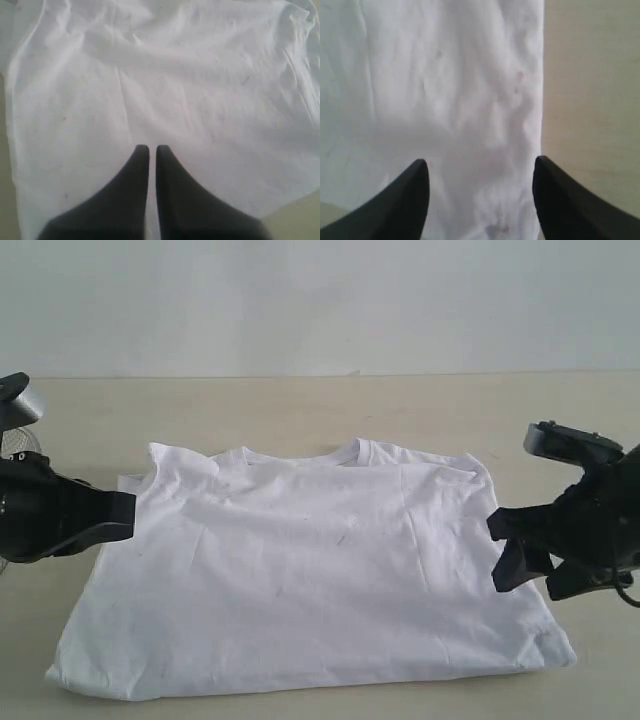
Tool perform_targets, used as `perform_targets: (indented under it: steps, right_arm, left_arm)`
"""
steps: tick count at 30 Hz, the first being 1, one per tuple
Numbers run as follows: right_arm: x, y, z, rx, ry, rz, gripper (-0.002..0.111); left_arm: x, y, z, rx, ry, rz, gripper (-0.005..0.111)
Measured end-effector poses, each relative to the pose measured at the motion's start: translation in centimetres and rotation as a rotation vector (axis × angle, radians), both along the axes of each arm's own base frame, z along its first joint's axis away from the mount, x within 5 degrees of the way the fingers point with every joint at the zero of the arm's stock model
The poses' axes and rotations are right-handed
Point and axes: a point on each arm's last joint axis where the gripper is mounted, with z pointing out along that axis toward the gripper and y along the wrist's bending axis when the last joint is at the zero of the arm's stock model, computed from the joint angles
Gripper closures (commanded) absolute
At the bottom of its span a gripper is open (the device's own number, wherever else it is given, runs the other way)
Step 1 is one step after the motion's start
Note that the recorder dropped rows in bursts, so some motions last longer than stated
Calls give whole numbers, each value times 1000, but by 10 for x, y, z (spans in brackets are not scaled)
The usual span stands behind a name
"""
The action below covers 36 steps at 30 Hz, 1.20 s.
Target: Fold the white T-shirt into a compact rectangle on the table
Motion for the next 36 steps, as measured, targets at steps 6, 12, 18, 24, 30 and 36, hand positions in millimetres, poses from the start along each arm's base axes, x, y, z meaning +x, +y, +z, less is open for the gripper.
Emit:
perform_targets:
  steps: [6, 12, 18, 24, 30, 36]
  right_arm:
    - [1, -23, 2, 27, 64, -58, 54]
    - [4, -21, -24, 81, 161, -30, 54]
    - [7, -17, -42, 140, 196, -20, 54]
    - [10, -13, -47, 201, 215, -18, 56]
    - [12, -13, -52, 209, 221, -32, 98]
    - [14, -12, -56, 224, 190, -16, 108]
  left_arm:
    - [0, 0, 0, 1, -2, 1, 102]
    - [0, 0, 0, -5, 1, 4, 102]
    - [-1, -1, 0, -17, 15, -3, 102]
    - [-1, -1, -1, 0, 11, -17, 102]
    - [-1, -1, -1, 3, 11, -19, 102]
    - [-2, -1, -1, 4, 11, -22, 102]
